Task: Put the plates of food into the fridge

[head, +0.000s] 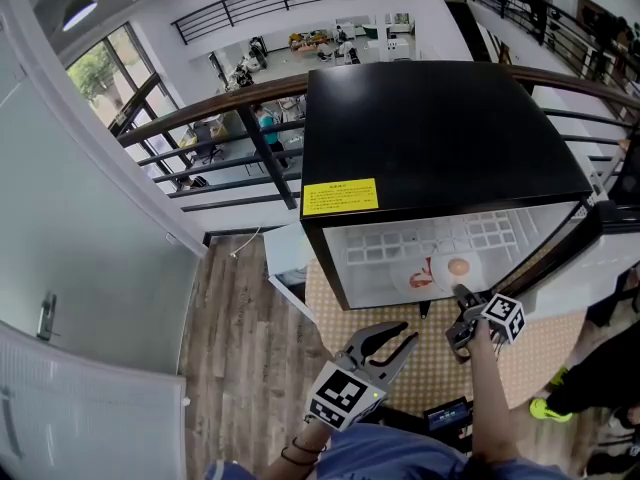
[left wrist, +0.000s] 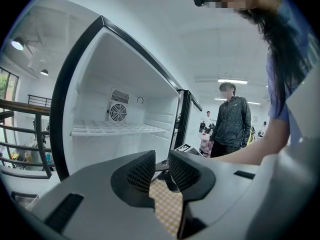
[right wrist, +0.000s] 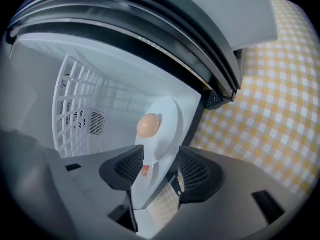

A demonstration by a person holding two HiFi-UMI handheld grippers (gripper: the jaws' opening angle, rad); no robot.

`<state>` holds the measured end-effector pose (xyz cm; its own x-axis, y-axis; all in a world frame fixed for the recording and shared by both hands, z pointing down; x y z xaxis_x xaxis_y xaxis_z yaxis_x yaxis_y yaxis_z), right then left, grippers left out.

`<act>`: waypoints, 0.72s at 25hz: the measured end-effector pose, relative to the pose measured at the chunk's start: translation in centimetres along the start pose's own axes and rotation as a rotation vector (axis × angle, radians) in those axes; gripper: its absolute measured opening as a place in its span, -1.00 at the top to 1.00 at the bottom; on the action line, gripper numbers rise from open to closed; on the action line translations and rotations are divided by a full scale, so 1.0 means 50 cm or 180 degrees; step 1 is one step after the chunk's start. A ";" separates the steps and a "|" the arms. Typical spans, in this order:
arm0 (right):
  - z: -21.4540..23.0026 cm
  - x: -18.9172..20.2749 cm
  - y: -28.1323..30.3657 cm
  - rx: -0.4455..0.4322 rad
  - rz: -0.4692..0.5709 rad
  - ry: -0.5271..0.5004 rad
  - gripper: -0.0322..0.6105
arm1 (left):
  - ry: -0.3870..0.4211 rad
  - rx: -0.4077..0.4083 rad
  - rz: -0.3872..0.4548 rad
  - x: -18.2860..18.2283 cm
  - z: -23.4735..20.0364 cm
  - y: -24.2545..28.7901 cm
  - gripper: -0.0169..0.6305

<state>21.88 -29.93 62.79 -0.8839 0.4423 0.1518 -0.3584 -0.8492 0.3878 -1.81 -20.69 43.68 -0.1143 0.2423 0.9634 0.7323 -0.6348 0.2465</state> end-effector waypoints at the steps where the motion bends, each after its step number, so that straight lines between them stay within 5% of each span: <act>1: -0.003 0.003 -0.006 -0.0024 -0.0003 -0.0007 0.21 | 0.0002 0.0001 0.0002 -0.001 0.000 0.001 0.66; 8: -0.061 0.026 -0.057 -0.0273 -0.0099 -0.0416 0.34 | -0.0011 -0.0025 -0.0025 0.003 0.008 0.005 0.66; 18: -0.179 0.083 -0.164 -0.0540 -0.0256 -0.1472 0.71 | -0.0017 -0.0066 -0.0041 0.005 0.041 0.011 0.66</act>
<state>18.46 -23.73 52.09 -0.6393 0.5573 0.5298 -0.4978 -0.8251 0.2673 -0.07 -19.46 43.81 -0.1201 0.2545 0.9596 0.7165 -0.6468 0.2612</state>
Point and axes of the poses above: the fingertips, and each gripper's own axes: y forward along the fingers, z to its right, x out of its underside, the point moved 6 cm from there along -y, backward along the fingers, and after that the axes turned 7 degrees about -x, right-handed, at the moved point
